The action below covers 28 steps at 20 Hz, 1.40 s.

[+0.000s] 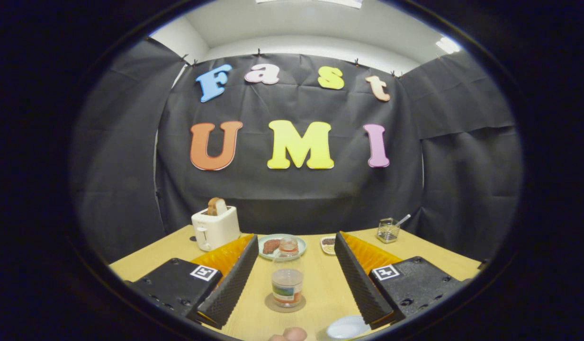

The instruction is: Take the bottle from table, then pour the juice into the cup, finally place the bottle on the coaster

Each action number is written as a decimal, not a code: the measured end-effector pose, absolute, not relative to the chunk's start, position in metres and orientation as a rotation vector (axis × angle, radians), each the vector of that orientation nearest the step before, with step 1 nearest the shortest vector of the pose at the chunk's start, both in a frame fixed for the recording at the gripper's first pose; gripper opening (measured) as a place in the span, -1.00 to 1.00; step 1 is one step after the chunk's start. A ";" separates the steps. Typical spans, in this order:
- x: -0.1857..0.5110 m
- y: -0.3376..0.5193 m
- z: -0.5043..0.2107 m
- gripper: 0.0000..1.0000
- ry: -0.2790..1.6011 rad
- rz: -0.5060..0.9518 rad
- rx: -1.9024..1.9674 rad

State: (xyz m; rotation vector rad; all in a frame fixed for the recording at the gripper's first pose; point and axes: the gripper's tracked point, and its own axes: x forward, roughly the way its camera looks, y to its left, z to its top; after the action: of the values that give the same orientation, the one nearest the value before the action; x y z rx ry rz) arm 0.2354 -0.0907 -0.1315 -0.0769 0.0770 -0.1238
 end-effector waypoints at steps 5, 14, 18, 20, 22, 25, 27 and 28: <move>0.171 -0.081 -0.080 1.00 0.065 -0.138 -0.191; 0.092 -0.065 -0.052 1.00 0.117 -0.121 -0.140; 0.065 -0.065 -0.037 1.00 0.121 -0.109 -0.062; 0.052 -0.063 -0.032 1.00 0.118 -0.075 -0.028; 0.039 -0.068 -0.033 1.00 0.131 -0.067 -0.004; 0.024 -0.080 -0.028 1.00 0.138 -0.080 0.020; 0.013 -0.084 -0.012 1.00 0.088 -0.087 0.012; 0.005 -0.085 -0.007 1.00 0.056 -0.083 0.004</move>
State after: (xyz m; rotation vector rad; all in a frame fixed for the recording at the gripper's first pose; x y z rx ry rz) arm 0.0052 -0.0847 -0.0066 0.0035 0.0564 -0.0827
